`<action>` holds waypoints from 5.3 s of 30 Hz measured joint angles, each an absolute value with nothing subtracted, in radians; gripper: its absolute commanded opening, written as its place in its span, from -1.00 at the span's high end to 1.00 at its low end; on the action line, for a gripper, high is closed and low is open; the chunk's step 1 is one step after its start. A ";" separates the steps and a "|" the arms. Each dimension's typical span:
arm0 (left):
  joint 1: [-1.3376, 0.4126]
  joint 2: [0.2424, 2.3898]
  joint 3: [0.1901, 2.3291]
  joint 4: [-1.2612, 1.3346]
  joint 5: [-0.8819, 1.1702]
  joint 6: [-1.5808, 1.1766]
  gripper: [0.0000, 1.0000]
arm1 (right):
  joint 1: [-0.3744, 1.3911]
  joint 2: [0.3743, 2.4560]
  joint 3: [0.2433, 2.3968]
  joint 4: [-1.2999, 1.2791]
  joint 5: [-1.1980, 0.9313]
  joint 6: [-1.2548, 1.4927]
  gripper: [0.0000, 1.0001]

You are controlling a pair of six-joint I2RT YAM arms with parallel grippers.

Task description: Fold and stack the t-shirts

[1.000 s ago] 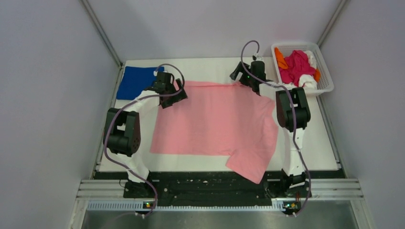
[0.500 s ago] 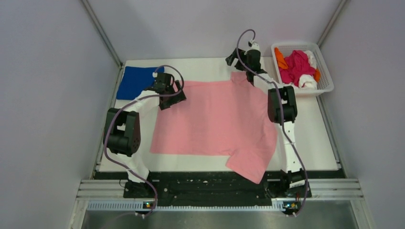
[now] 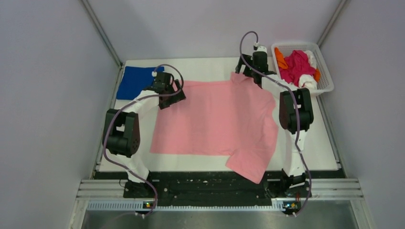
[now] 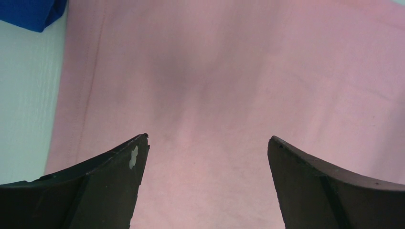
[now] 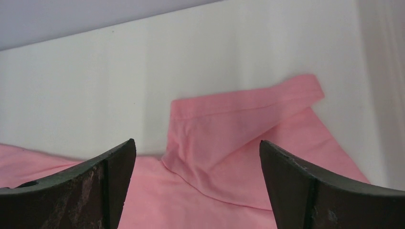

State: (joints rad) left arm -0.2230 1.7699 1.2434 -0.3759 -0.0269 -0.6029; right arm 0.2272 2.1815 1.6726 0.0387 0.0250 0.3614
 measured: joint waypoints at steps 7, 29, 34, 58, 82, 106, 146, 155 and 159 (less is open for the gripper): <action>-0.223 1.763 1.245 -0.377 -0.043 -0.603 -0.98 | 0.227 2.193 1.652 0.020 0.049 0.362 -0.97; -0.215 1.775 1.312 -0.403 -0.096 -0.600 -0.98 | 0.226 2.540 2.110 -0.053 -0.005 0.348 -0.97; -0.215 1.779 1.317 -0.407 -0.094 -0.599 -0.98 | 0.226 2.469 2.023 -0.083 0.031 0.289 -0.97; -0.214 2.109 1.622 -0.552 -0.081 -0.636 -0.98 | 0.218 2.067 1.498 -0.224 0.192 0.286 -0.97; -0.193 2.259 1.858 -0.599 -0.027 -0.651 -0.98 | 0.139 2.364 1.918 -0.323 0.133 0.342 -0.97; -0.214 1.168 0.839 -0.727 -0.219 -0.794 -0.59 | 0.287 1.251 0.868 -0.167 0.247 0.485 -0.97; -0.212 1.297 0.639 -0.614 -0.251 -0.923 1.00 | 0.290 1.005 0.667 -0.317 0.296 0.588 -0.97; -0.207 1.274 0.637 -0.609 -0.253 -0.907 1.00 | 0.496 1.002 0.675 -0.559 0.352 0.624 -0.97; -0.201 1.267 0.637 -0.609 -0.255 -0.896 1.00 | 0.639 1.002 0.679 -0.733 0.350 0.706 -0.96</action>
